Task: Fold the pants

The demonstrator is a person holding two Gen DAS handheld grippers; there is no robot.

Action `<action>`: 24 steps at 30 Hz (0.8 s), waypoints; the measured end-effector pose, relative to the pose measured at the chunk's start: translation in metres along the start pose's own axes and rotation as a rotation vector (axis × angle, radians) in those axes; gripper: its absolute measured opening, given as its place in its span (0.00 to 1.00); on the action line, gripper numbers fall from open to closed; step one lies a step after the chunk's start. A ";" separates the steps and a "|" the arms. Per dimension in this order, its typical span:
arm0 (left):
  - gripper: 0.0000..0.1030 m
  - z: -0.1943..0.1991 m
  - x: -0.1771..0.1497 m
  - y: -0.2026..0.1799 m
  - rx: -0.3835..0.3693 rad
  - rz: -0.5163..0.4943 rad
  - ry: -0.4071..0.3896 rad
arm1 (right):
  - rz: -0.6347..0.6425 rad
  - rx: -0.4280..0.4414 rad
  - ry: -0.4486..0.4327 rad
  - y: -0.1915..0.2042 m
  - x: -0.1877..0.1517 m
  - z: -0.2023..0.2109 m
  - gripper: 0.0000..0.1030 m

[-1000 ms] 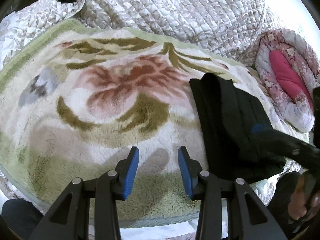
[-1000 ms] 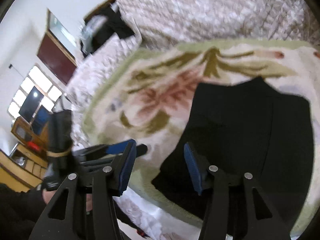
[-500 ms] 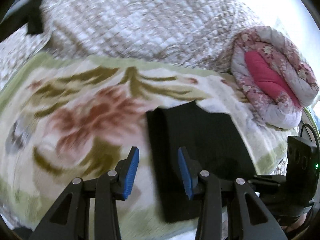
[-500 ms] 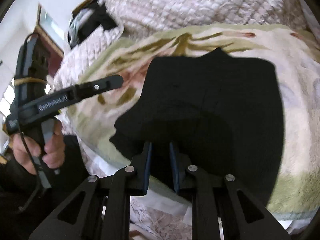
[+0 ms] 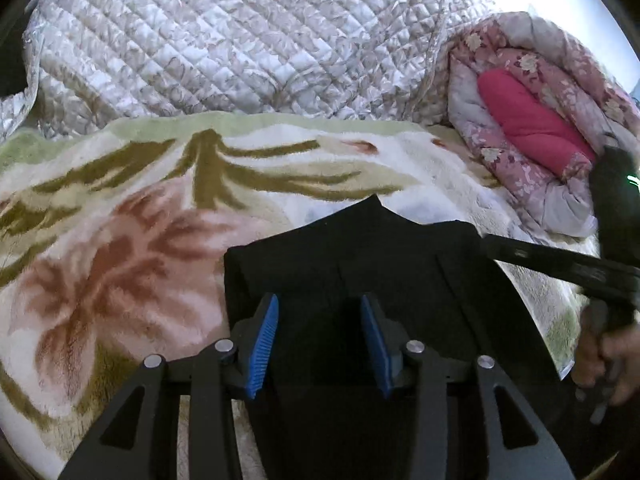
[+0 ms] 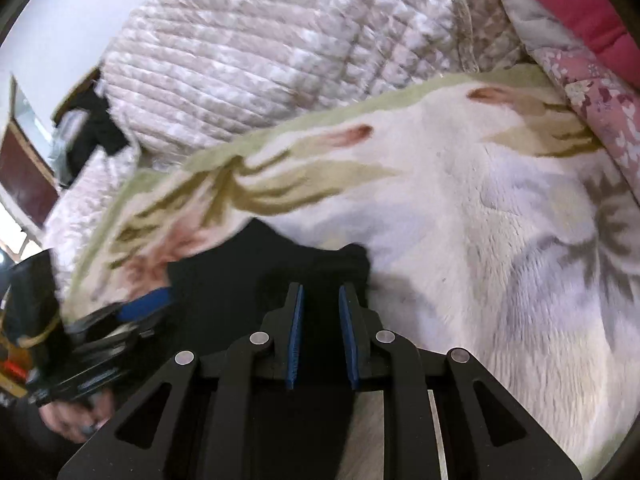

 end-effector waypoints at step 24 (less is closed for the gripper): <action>0.43 0.065 -0.046 -0.035 0.002 -0.051 0.046 | 0.271 -0.057 -0.038 0.053 -0.117 0.060 0.25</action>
Point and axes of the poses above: each gripper's, at about its wrist camera, not at the fingertips, and z roughly against the way its jaws point, y to its left, x to its top, the point moved 4 cm from there along -z, roughly the way its jaws point, and after that the axes turned 14 degrees about -z, right-handed, at the moved point
